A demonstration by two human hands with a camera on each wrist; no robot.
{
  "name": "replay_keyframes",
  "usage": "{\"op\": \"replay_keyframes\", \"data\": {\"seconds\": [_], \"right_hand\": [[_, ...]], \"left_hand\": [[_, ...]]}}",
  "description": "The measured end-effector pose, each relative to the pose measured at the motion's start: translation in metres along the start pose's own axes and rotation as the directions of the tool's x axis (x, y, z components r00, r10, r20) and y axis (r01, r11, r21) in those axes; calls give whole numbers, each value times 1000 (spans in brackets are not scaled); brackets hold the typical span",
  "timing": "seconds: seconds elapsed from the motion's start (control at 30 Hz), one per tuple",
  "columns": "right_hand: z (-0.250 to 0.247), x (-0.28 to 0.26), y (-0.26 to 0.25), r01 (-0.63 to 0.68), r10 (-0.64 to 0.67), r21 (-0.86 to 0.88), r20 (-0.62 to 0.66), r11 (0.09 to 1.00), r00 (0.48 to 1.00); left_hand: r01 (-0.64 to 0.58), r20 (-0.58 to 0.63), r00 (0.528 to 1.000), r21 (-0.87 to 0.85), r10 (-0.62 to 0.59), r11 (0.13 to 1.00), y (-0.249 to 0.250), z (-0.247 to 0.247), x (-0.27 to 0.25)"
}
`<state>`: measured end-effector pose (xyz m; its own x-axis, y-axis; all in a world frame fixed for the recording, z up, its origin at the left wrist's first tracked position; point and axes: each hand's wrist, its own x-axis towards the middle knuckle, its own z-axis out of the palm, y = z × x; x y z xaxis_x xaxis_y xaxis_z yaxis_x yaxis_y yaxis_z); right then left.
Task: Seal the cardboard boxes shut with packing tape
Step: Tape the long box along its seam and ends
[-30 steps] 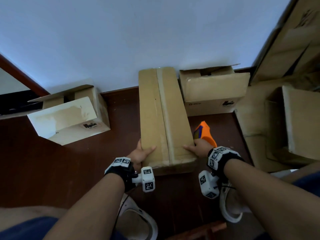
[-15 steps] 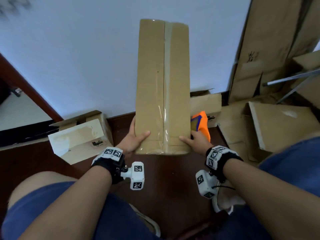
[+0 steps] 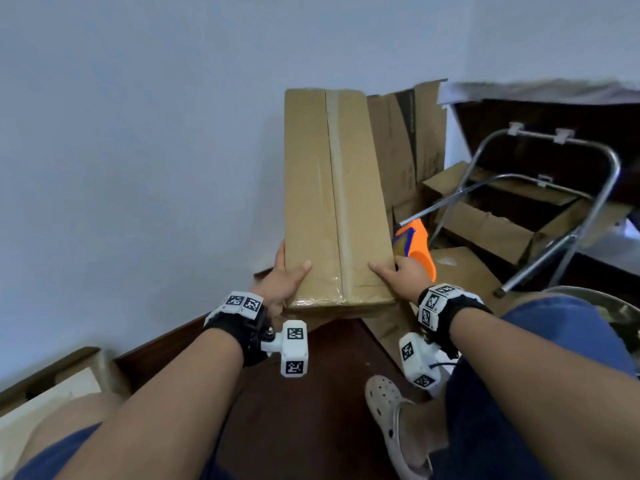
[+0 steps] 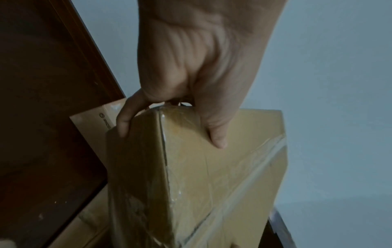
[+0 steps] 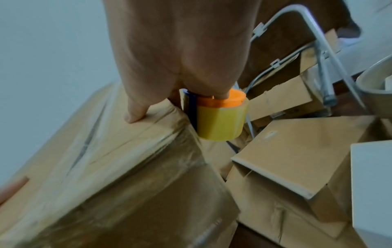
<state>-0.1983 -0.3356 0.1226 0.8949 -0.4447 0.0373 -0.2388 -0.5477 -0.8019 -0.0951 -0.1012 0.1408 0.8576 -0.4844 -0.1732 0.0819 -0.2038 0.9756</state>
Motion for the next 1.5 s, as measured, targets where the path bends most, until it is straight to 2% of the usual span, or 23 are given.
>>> {"op": "replay_keyframes", "data": {"seconds": [0.2, 0.27, 0.37, 0.5, 0.63, 0.77, 0.87, 1.0, 1.07, 1.2, 1.33, 1.4, 1.5], "right_hand": [[-50, 53, 29, -150, 153, -214, -6, 965, 988], [-65, 74, 39, -187, 186, -282, -30, 941, 982], [-82, 106, 51, -235, 220, -394, -85, 889, 972], [-80, 131, 78, -357, 373, -568, -92, 741, 923], [-64, 131, 118, -425, 438, -573, -124, 701, 890], [-47, 124, 138, -535, 523, -621, -225, 573, 822], [-40, 124, 145, -570, 514, -589, -283, 574, 810], [-32, 126, 144, -595, 510, -503, -313, 627, 801], [-32, 126, 136, -591, 469, -437, -363, 678, 806], [-40, 131, 110, -523, 393, -330, -387, 786, 834], [-42, 130, 75, -396, 279, -349, -340, 850, 898], [-36, 126, 61, -282, 167, -450, -278, 847, 946], [-23, 125, 55, -172, 70, -635, -183, 754, 981]], "left_hand": [[93, 62, 995, -191, -82, 977, 0, 63, 66], [114, 62, 993, -202, -103, 973, -2, 82, 89], [179, 129, 979, -164, -159, 970, -4, 107, 120], [328, 249, 926, -155, -284, 932, -29, 133, 143], [483, 359, 845, -194, -396, 854, -76, 149, 154], [533, 362, 824, -235, -436, 813, -100, 163, 160], [503, 321, 843, -184, -432, 844, -107, 165, 167], [372, 62, 928, -80, -367, 925, -100, 164, 193], [353, -17, 936, 9, -353, 936, -99, 161, 207], [369, 21, 926, 158, -377, 916, -102, 147, 213], [373, 42, 926, 45, -375, 927, -98, 133, 206], [382, 38, 923, 5, -382, 924, -92, 129, 199], [387, 110, 918, -42, -381, 921, -84, 126, 186]]}}
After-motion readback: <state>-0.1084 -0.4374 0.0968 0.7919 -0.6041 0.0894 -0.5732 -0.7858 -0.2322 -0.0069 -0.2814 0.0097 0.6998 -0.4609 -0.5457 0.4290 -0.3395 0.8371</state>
